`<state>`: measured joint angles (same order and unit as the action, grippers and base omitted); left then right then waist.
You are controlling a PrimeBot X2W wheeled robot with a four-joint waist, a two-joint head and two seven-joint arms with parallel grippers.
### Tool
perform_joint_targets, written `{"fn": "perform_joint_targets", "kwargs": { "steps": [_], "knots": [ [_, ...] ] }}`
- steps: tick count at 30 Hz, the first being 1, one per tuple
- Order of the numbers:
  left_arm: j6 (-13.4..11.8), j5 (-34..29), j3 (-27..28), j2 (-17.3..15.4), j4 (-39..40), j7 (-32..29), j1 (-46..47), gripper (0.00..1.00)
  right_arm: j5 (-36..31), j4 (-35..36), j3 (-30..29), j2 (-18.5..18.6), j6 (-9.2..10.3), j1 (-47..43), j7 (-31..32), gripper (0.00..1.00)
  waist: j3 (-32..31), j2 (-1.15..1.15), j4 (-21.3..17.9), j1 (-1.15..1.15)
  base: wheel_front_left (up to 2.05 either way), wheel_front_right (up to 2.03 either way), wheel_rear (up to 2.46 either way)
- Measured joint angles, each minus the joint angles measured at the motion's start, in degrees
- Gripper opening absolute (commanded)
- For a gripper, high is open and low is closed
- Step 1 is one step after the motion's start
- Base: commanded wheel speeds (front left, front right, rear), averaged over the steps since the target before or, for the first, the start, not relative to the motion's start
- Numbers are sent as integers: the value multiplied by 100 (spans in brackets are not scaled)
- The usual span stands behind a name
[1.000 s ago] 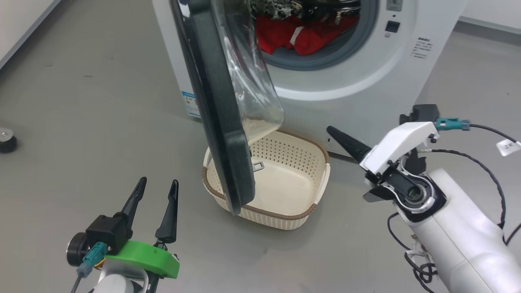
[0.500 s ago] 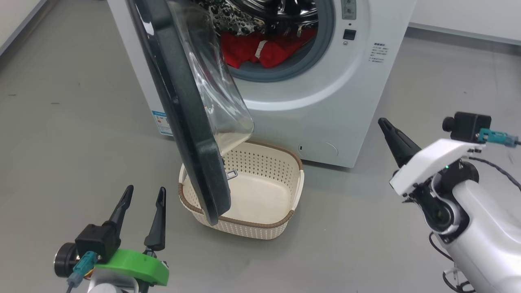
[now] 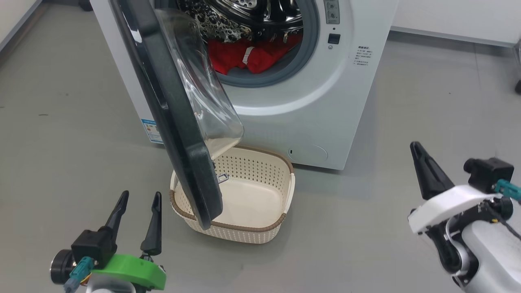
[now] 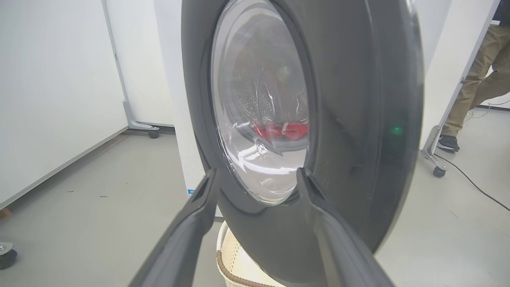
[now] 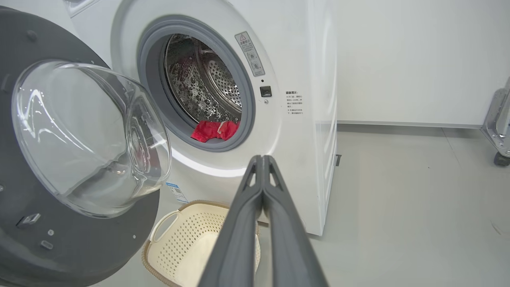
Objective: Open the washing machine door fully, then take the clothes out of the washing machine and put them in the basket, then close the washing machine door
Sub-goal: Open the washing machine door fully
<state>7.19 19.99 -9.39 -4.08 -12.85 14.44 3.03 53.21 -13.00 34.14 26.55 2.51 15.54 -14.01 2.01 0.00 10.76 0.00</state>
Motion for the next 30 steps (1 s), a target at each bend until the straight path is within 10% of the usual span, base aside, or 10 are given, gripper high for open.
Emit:
{"fn": "perform_joint_targets", "kwargs": {
  "steps": [17, 18, 19, 20, 30],
  "knots": [
    [0, -18, 94, 15, 81, 0, -12, 100, -845, 556, -890, -152, 424, -820, -18, 0, 67, 0, -111, 0, 0, 0, 0],
    [0, -18, 121, 15, 91, 0, -12, 100, -888, 630, -1039, -210, 427, -833, -18, 22, 72, 0, -117, 0, 0, 0, 0],
    [0, -18, 137, 15, 97, 0, -12, 100, -932, 692, -1143, -253, 428, -850, -19, 89, 79, 0, -123, 0, 0, 0, 0],
    [0, -18, 137, 15, 97, 0, -12, 100, -932, 692, -1143, -253, 428, -850, -19, 100, 79, 0, -123, 0, 0, 0, 0],
    [0, -41, 158, 31, 129, 0, -12, 100, -1427, 1066, -1756, -686, 431, -1323, -19, 100, 134, 0, -160, 0, 0, 0, 0]
  ]
}}
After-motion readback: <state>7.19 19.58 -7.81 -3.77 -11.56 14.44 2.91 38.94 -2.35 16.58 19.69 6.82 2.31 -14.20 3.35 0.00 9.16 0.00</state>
